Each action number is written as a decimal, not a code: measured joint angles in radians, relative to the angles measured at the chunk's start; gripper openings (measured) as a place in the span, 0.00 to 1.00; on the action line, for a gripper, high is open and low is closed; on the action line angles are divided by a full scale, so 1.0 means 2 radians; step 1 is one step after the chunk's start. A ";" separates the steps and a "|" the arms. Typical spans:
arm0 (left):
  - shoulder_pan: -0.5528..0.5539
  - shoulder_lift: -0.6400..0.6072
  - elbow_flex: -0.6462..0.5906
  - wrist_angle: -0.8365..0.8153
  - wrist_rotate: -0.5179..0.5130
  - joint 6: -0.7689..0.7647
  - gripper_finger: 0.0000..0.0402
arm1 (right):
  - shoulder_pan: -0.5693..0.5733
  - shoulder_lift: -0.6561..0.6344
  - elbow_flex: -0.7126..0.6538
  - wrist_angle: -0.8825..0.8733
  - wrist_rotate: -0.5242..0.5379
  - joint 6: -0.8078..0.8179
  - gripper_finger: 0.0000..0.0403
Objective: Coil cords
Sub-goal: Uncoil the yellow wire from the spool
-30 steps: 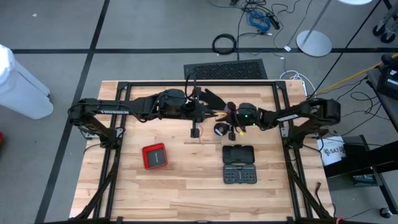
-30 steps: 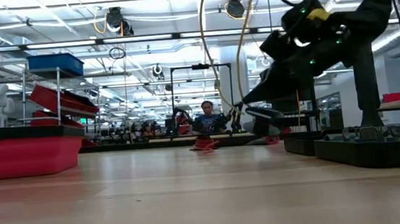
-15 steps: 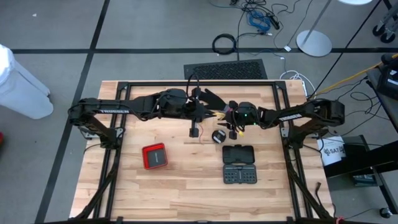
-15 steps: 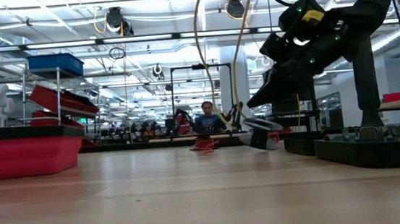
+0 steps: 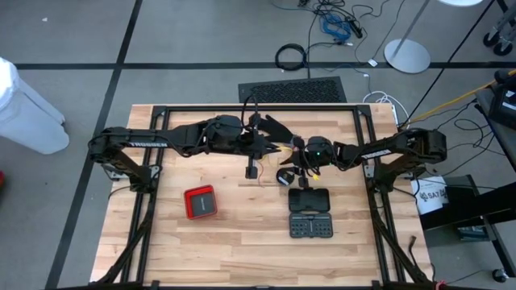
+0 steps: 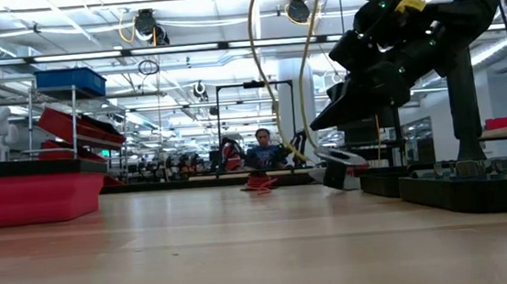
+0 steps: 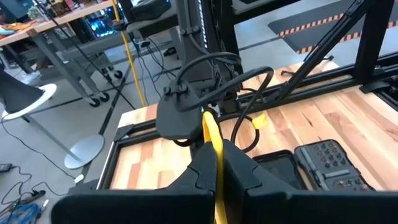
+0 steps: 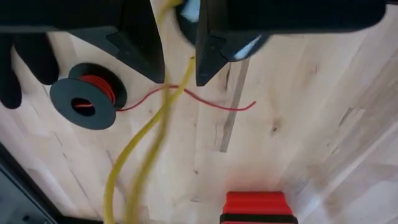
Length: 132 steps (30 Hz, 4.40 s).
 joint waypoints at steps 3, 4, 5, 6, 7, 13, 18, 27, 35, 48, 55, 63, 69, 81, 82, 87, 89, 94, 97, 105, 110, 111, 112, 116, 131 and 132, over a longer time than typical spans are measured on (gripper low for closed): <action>0.000 0.000 0.000 0.003 0.000 0.000 0.02 | 0.001 0.000 0.000 0.000 0.000 0.001 0.20; 0.000 0.000 0.000 0.003 0.000 0.000 0.02 | 0.001 0.000 0.000 0.000 0.000 0.001 0.20; 0.000 0.000 0.000 0.003 0.000 0.000 0.02 | 0.001 0.000 0.000 0.000 0.000 0.001 0.20; 0.000 0.000 0.000 0.003 0.000 0.000 0.02 | 0.001 0.000 0.000 0.000 0.000 0.001 0.20; 0.000 0.000 0.000 0.004 0.000 0.000 0.02 | 0.000 0.000 0.000 0.002 0.001 0.001 0.20; 0.000 0.000 0.000 0.008 0.002 -0.003 0.02 | 0.000 0.000 0.000 0.019 0.044 -0.008 0.20; 0.000 0.000 0.000 0.014 0.012 -0.003 0.02 | 0.002 0.000 0.000 0.032 0.041 -0.012 0.20; 0.000 0.000 0.000 0.042 0.041 -0.003 0.02 | 0.013 0.024 0.020 0.042 0.017 -0.008 0.12; -0.002 0.000 0.000 0.003 0.023 -0.003 0.02 | 0.019 0.047 0.033 0.040 0.055 -0.017 0.01; 0.006 -0.004 0.000 -0.068 -0.052 0.012 0.02 | 0.025 0.039 0.033 0.009 0.039 -0.018 0.02; 0.006 -0.015 0.000 -0.085 -0.054 0.011 0.02 | 0.018 0.034 0.032 -0.032 0.057 -0.020 0.17; 0.006 -0.016 0.000 -0.095 -0.056 0.010 0.02 | 0.014 0.019 0.033 -0.053 0.056 -0.017 0.20; 0.005 -0.016 0.000 -0.087 -0.056 0.009 0.02 | 0.014 0.020 0.032 -0.049 0.053 -0.019 0.20; -0.008 -0.016 0.000 -0.068 -0.053 0.009 0.02 | 0.014 0.021 0.032 -0.004 0.053 -0.020 0.22; -0.009 -0.016 0.000 -0.066 -0.053 0.009 0.02 | 0.014 0.021 0.032 -0.004 0.053 -0.020 0.22; -0.011 -0.016 0.000 -0.060 -0.053 0.009 0.02 | 0.014 0.021 0.032 -0.004 0.053 -0.016 0.22; -0.012 -0.016 0.000 -0.059 -0.053 0.009 0.02 | 0.014 0.021 0.032 -0.004 0.053 -0.016 0.22; -0.016 -0.016 0.000 -0.052 -0.053 0.009 0.02 | 0.014 0.021 0.032 -0.004 0.053 -0.015 0.22; -0.019 -0.016 0.000 -0.044 -0.053 0.010 0.02 | 0.014 0.021 0.032 0.000 0.053 -0.015 0.21; -0.020 -0.016 0.000 -0.036 -0.049 0.010 0.02 | 0.014 0.021 0.032 0.005 0.054 -0.015 0.20; -0.020 -0.016 0.000 -0.036 -0.046 0.010 0.02 | 0.015 0.021 0.032 0.008 0.062 -0.015 0.13; -0.020 -0.016 0.000 -0.036 -0.045 0.010 0.02 | 0.015 0.021 0.032 0.008 0.067 -0.016 0.10; -0.020 -0.016 0.000 -0.036 -0.045 0.010 0.02 | 0.015 0.021 0.032 0.008 0.070 -0.019 0.06; -0.020 -0.016 0.000 -0.035 -0.045 0.010 0.02 | 0.014 0.021 0.032 0.017 0.071 -0.023 0.02; 0.018 -0.016 -0.006 -0.167 -0.111 -0.025 0.43 | 0.023 -0.026 0.032 0.074 0.071 -0.029 0.00; 0.025 -0.016 -0.013 -0.166 -0.109 -0.034 0.46 | 0.025 -0.038 0.032 0.073 0.074 -0.032 0.00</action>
